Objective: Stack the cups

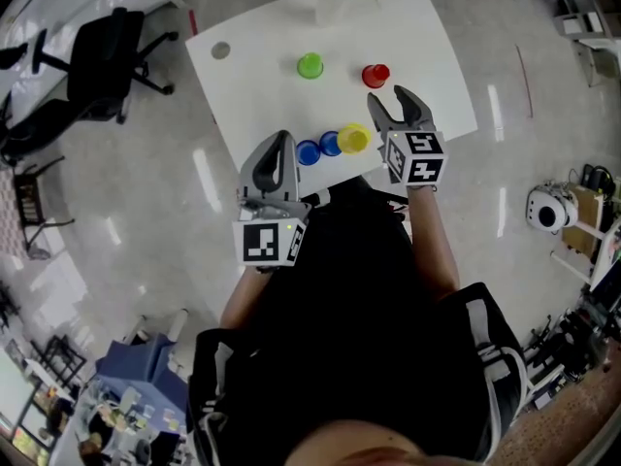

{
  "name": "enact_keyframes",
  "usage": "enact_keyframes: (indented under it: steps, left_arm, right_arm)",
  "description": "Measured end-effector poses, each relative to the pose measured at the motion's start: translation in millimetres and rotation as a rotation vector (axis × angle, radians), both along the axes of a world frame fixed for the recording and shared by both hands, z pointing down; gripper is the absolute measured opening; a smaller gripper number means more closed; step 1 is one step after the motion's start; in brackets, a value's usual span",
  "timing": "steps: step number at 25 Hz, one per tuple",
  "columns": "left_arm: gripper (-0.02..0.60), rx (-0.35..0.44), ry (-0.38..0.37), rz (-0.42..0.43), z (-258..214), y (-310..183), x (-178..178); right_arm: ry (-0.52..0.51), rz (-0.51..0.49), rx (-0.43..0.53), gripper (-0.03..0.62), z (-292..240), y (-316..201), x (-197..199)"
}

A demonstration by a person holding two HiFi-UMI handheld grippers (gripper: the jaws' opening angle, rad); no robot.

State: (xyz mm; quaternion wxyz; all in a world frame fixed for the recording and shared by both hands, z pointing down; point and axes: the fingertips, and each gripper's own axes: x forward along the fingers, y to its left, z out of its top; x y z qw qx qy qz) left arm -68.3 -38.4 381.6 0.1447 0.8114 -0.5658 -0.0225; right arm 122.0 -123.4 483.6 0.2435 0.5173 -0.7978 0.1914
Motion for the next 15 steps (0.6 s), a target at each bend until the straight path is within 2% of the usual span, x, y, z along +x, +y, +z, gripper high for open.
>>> enact_keyframes:
  steps: [3,7,15]
  left_arm:
    - [0.021,-0.028,0.018,-0.003,4.5,-18.0,9.2]
    - [0.021,-0.032,0.007,0.006,6.9,-41.6,19.9]
    - [0.021,-0.106,0.007,0.023,27.9,-78.6,40.3]
  right_arm:
    - [0.004,0.018,-0.027,0.247,13.9,-17.7,12.7]
    - [0.006,0.032,-0.084,0.247,37.8,-33.5,25.4]
    - [-0.004,0.060,-0.196,0.247,89.5,-57.5,44.8]
